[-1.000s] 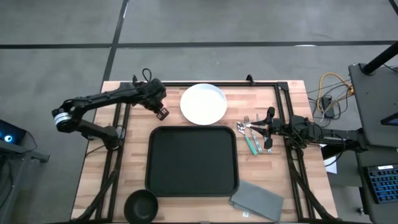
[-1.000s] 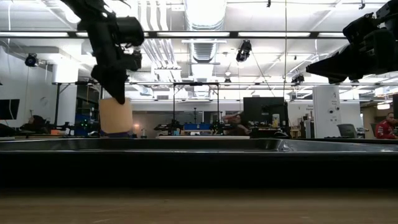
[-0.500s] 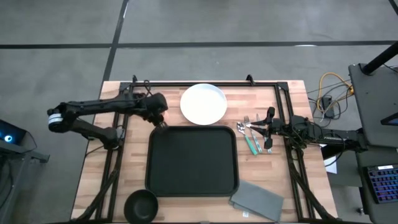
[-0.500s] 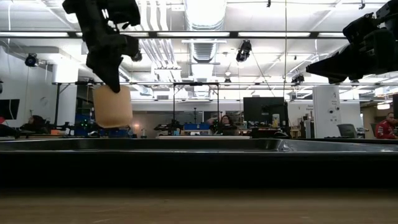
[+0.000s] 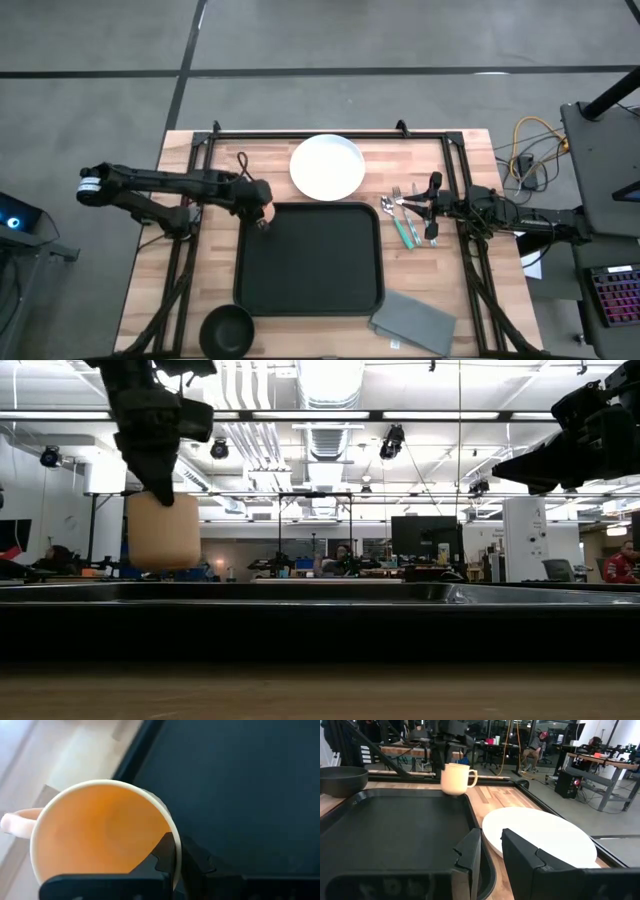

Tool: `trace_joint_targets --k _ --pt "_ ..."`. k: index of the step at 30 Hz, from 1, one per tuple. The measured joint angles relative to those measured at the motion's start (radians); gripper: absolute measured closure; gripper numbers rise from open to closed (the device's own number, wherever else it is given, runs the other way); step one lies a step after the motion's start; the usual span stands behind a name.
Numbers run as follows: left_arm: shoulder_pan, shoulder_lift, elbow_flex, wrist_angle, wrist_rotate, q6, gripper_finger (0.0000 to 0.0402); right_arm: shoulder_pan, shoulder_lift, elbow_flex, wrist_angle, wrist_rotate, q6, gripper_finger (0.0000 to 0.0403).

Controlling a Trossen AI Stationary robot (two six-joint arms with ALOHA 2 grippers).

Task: Set up tray
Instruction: Put the orange mug on the black tray

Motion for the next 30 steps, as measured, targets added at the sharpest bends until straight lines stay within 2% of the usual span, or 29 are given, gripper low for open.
trace_joint_targets --k 10,18,30 --pt "-0.080 0.003 -0.063 0.008 -0.032 -0.110 0.0402 0.000 0.000 0.000 0.000 0.000 0.000 0.0335" --pt "-0.080 0.025 -0.114 0.102 -0.034 -0.115 0.0402 0.000 0.000 0.000 0.000 0.000 0.000 0.0335" --pt "-0.080 0.068 -0.092 0.092 -0.035 -0.103 0.0402 0.000 0.000 0.000 0.000 0.000 0.000 0.0335"
